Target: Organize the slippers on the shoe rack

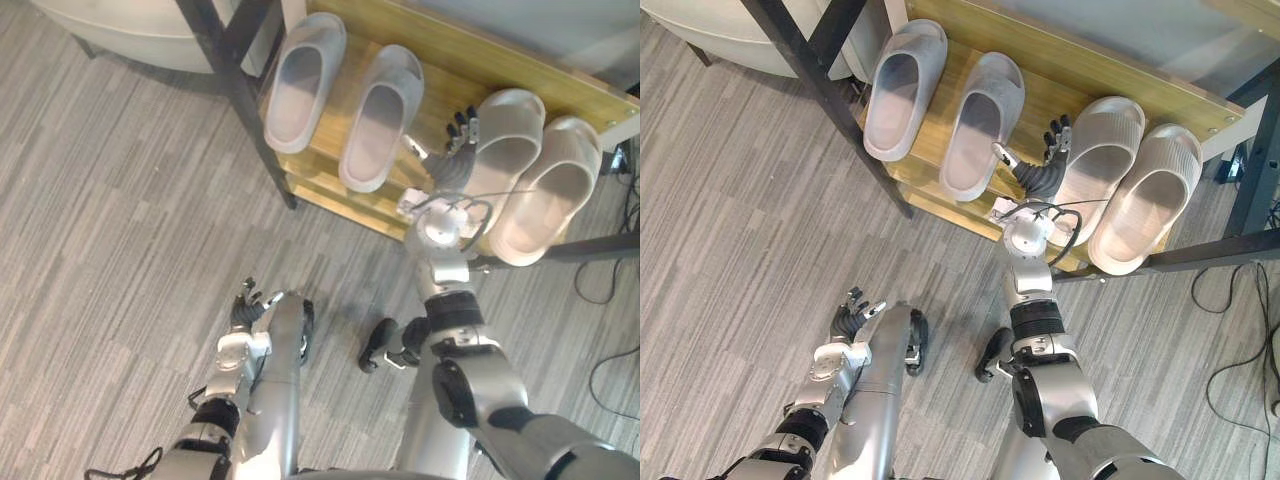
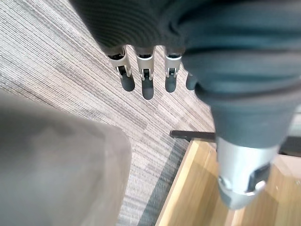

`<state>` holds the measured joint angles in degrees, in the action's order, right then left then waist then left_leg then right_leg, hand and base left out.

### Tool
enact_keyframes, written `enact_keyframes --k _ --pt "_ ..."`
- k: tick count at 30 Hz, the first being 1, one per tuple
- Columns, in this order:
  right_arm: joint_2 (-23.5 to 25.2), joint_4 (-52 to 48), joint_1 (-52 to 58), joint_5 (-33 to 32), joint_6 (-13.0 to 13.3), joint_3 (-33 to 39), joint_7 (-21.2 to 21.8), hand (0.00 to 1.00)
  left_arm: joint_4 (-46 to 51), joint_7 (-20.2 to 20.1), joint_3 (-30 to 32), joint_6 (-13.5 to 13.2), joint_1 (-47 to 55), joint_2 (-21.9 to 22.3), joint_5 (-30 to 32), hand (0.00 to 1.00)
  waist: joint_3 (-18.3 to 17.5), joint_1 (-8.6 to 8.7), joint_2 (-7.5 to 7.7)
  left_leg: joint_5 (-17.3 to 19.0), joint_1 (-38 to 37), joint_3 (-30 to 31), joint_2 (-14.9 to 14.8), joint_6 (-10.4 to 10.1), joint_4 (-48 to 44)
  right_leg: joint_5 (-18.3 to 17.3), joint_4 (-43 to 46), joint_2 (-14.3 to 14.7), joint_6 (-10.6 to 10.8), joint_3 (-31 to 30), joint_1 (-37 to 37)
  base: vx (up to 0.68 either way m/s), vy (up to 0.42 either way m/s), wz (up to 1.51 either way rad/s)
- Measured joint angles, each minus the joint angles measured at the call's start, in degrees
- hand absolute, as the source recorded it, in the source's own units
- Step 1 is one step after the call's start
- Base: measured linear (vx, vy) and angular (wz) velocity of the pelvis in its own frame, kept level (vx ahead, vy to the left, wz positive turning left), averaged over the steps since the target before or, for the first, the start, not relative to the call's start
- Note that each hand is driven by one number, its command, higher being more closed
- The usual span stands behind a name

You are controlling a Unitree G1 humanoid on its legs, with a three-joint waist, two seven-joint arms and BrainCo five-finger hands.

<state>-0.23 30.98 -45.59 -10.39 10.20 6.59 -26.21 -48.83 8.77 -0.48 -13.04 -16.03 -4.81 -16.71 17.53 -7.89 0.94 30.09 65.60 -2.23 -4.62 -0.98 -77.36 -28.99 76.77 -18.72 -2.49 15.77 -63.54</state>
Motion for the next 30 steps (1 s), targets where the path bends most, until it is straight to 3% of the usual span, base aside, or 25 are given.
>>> enact_keyframes --k 12,30 --pt "0.0 6.4 -2.9 -12.9 1.8 -0.4 7.5 0.0 -1.5 -0.3 1.9 0.5 0.1 1.1 -0.3 0.0 -1.5 -1.04 0.15 0.0 0.5 0.3 0.3 -0.1 -0.3 -0.2 0.6 -0.6 -0.3 0.4 -0.1 0.01 -0.007 0.02" --pt "0.2 13.3 -10.4 -28.4 3.1 -0.4 9.9 0.0 -2.0 -1.5 3.6 0.5 0.3 3.1 -0.1 0.0 -2.5 -2.44 -0.33 -0.4 1.2 2.4 1.9 -0.8 -0.3 -1.6 1.2 -1.9 -0.4 2.4 0.9 0.02 -0.013 0.07"
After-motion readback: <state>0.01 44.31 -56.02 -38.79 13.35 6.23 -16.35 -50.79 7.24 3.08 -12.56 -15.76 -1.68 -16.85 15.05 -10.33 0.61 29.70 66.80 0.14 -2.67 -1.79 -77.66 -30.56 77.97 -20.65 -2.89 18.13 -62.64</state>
